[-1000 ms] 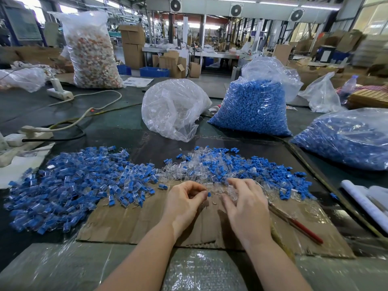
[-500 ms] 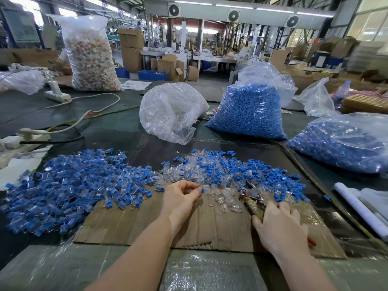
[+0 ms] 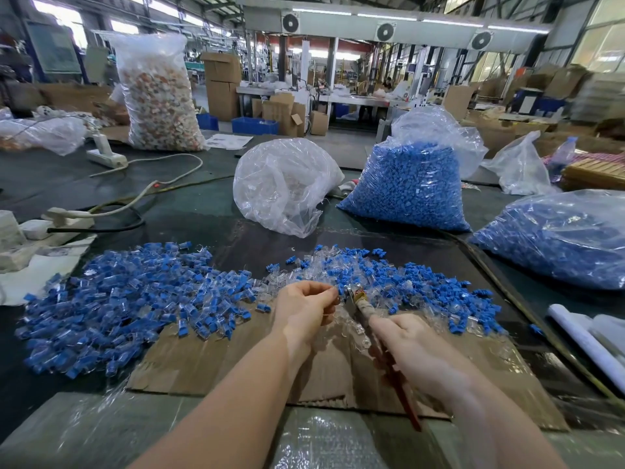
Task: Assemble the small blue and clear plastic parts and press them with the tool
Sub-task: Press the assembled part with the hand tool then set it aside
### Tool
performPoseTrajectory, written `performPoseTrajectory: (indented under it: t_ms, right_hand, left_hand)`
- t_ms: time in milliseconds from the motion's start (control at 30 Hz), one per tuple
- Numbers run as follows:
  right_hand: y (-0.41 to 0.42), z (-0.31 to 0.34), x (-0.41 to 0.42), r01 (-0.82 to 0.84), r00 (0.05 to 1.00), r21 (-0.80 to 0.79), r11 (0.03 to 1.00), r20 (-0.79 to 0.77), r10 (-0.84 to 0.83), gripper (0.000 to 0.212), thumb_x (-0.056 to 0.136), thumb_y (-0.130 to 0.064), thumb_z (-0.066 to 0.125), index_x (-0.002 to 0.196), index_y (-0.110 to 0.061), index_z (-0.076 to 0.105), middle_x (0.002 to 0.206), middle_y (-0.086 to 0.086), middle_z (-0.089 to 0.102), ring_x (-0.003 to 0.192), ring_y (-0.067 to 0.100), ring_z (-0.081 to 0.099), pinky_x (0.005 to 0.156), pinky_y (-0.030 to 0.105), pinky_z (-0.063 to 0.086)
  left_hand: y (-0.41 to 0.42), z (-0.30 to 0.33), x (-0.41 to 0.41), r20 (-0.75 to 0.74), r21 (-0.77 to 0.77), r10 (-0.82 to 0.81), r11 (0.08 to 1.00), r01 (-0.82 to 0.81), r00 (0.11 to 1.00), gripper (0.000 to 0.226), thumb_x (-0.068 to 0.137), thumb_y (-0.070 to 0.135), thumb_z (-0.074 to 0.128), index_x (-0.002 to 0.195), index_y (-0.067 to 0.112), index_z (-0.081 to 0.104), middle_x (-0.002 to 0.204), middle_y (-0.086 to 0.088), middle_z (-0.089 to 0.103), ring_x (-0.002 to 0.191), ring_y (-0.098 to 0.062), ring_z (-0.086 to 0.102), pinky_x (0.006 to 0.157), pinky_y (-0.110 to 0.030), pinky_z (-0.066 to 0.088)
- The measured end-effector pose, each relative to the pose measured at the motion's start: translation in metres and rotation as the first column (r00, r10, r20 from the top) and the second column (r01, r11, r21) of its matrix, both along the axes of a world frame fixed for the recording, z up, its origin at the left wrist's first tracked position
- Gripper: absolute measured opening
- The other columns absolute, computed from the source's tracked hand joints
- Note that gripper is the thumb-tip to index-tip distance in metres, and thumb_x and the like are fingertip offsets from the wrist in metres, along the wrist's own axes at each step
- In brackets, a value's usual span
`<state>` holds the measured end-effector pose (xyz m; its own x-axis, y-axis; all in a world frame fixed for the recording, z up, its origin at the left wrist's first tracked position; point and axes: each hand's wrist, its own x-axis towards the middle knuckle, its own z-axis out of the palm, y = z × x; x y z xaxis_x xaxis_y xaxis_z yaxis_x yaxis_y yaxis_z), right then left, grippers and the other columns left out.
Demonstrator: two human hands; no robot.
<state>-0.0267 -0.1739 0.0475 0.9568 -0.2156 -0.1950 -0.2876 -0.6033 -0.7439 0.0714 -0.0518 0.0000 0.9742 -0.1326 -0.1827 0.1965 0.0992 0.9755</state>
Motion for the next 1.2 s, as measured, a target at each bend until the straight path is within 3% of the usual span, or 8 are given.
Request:
performPoseTrajectory:
  t_ms: [167, 400, 567, 700, 867, 1000, 1100, 1200]
  right_hand:
    - [0.0, 0.002, 0.001, -0.03, 0.989, 0.162, 0.986, -0.135, 0.053, 0.008, 0.086, -0.016, 0.055, 0.079, -0.015, 0.053, 0.066, -0.003, 0.053, 0.053, 0.007, 0.052, 0.055, 0.018, 0.042]
    - [0.004, 0.004, 0.001, -0.07, 0.984, 0.082, 0.994, -0.156, 0.083, 0.018, 0.087, -0.008, 0.047, 0.072, -0.016, 0.042, 0.072, -0.001, 0.044, 0.055, 0.009, 0.043, 0.044, 0.014, 0.035]
    - [0.004, 0.003, 0.003, -0.094, 0.98, 0.038, 0.995, -0.175, 0.099, 0.008, 0.088, -0.015, 0.046, 0.08, -0.015, 0.044, 0.087, 0.003, 0.046, 0.071, 0.015, 0.047, 0.063, 0.03, 0.037]
    - [0.004, 0.003, 0.003, -0.153, 0.983, -0.099, 0.983, -0.122, 0.141, 0.019, 0.092, -0.018, 0.043, 0.074, -0.017, 0.038, 0.079, -0.001, 0.042, 0.06, 0.009, 0.039, 0.046, 0.014, 0.031]
    - [0.006, -0.004, 0.005, -0.144, 0.989, -0.274, 0.951, -0.084, 0.126, 0.026, 0.099, -0.023, 0.037, 0.073, -0.023, 0.032, 0.079, -0.006, 0.041, 0.06, 0.004, 0.037, 0.047, 0.017, 0.027]
    - [0.006, -0.01, 0.007, -0.105, 0.994, -0.104, 0.989, -0.026, 0.103, 0.017, 0.096, -0.024, 0.047, 0.079, -0.022, 0.044, 0.079, -0.005, 0.049, 0.055, 0.0, 0.046, 0.044, 0.013, 0.031]
    - [0.0, -0.015, 0.006, -0.028, 0.999, 0.047, 0.999, 0.042, 0.026, 0.006, 0.087, -0.019, 0.06, 0.088, -0.015, 0.056, 0.083, 0.0, 0.057, 0.05, -0.003, 0.05, 0.041, 0.008, 0.034]
    - [-0.017, -0.029, 0.005, 0.096, 0.992, -0.225, 0.97, 0.102, -0.074, 0.014, 0.084, -0.024, 0.063, 0.089, -0.016, 0.053, 0.093, -0.002, 0.055, 0.077, 0.008, 0.055, 0.063, 0.018, 0.047]
  left_hand:
    - [0.001, 0.001, -0.002, -0.001, 0.017, 0.022, 1.0, -0.022, 1.0, 0.002, 0.085, 0.005, 0.065, 0.083, 0.006, 0.067, 0.073, -0.009, 0.067, 0.058, -0.011, 0.059, 0.052, -0.019, 0.051]
    - [-0.002, -0.004, -0.005, 0.015, 0.045, 0.072, 0.996, -0.073, 0.997, 0.006, 0.084, 0.004, 0.065, 0.079, 0.006, 0.066, 0.067, -0.008, 0.066, 0.058, -0.014, 0.06, 0.065, -0.028, 0.055]
    - [-0.004, -0.005, -0.005, 0.014, 0.05, 0.098, 0.994, -0.099, 0.995, 0.007, 0.085, 0.006, 0.065, 0.078, 0.007, 0.066, 0.064, -0.006, 0.065, 0.057, -0.013, 0.06, 0.068, -0.031, 0.056]
    - [-0.004, -0.004, -0.008, -0.013, 0.016, 0.107, 0.994, -0.107, 0.994, 0.005, 0.085, 0.004, 0.065, 0.08, 0.005, 0.065, 0.063, -0.005, 0.063, 0.054, -0.01, 0.058, 0.059, -0.023, 0.054]
    - [-0.006, -0.002, -0.01, 0.004, 0.021, 0.109, 0.994, -0.109, 0.994, 0.007, 0.084, 0.005, 0.065, 0.078, 0.007, 0.066, 0.063, -0.005, 0.064, 0.055, -0.01, 0.059, 0.063, -0.025, 0.055]
    - [-0.006, 0.0, -0.012, 0.014, -0.003, 0.093, 0.996, -0.093, 0.996, 0.008, 0.086, 0.003, 0.062, 0.08, 0.006, 0.065, 0.065, -0.005, 0.063, 0.053, -0.009, 0.057, 0.056, -0.019, 0.052]
    - [0.004, -0.001, -0.01, 0.084, 0.085, 0.097, 0.991, -0.104, 0.992, 0.007, 0.086, 0.006, 0.063, 0.081, 0.01, 0.065, 0.068, -0.002, 0.064, 0.055, -0.008, 0.057, 0.053, -0.015, 0.049]
    - [0.031, 0.0, 0.003, 0.343, 0.396, 0.108, 0.884, -0.248, 0.933, 0.006, 0.087, 0.009, 0.062, 0.088, 0.013, 0.066, 0.074, 0.007, 0.062, 0.061, -0.002, 0.054, 0.05, -0.003, 0.042]
